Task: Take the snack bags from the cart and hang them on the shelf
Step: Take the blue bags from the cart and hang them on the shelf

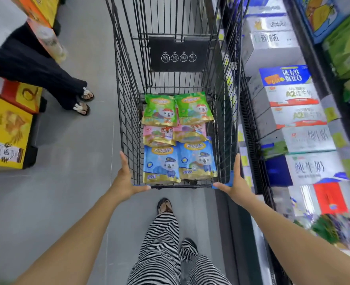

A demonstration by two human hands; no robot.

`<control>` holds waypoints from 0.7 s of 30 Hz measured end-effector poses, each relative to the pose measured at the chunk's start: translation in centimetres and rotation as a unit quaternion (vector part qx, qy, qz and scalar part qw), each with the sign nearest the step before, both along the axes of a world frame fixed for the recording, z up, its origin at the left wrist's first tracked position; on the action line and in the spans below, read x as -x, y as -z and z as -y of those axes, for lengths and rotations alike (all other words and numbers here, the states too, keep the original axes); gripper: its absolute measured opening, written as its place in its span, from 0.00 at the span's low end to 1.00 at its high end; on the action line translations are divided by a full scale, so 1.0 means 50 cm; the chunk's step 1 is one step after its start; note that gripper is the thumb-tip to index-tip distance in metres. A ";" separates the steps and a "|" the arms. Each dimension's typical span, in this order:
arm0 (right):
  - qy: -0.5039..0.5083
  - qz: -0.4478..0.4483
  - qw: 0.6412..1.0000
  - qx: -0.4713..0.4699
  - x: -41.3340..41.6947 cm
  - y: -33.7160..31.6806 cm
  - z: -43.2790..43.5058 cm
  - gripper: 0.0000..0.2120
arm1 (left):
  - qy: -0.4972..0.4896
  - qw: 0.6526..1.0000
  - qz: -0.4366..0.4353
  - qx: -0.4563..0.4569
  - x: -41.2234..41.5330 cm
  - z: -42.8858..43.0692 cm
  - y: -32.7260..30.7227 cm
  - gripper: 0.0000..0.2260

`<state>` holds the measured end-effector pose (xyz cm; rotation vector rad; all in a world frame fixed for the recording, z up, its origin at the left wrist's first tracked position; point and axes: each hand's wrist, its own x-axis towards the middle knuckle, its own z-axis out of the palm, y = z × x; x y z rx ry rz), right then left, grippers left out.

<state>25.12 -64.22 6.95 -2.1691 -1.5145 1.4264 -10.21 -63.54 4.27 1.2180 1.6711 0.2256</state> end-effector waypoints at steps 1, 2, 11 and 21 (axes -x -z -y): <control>-0.001 -0.001 1.000 0.003 -0.001 0.000 0.026 0.57 | 0.001 1.000 -0.001 0.002 0.000 0.027 0.000 0.65; -0.002 -0.004 1.000 0.003 -0.002 0.000 0.053 0.57 | 0.000 1.000 -0.003 -0.001 -0.001 0.054 0.000 0.65; -0.015 -0.012 1.000 -0.012 -0.037 0.000 0.294 0.56 | -0.014 1.000 0.012 -0.002 -0.026 0.308 0.009 0.66; -0.024 0.005 1.000 -0.008 -0.052 -0.010 0.567 0.56 | -0.002 1.000 -0.007 -0.011 -0.051 0.593 -0.004 0.66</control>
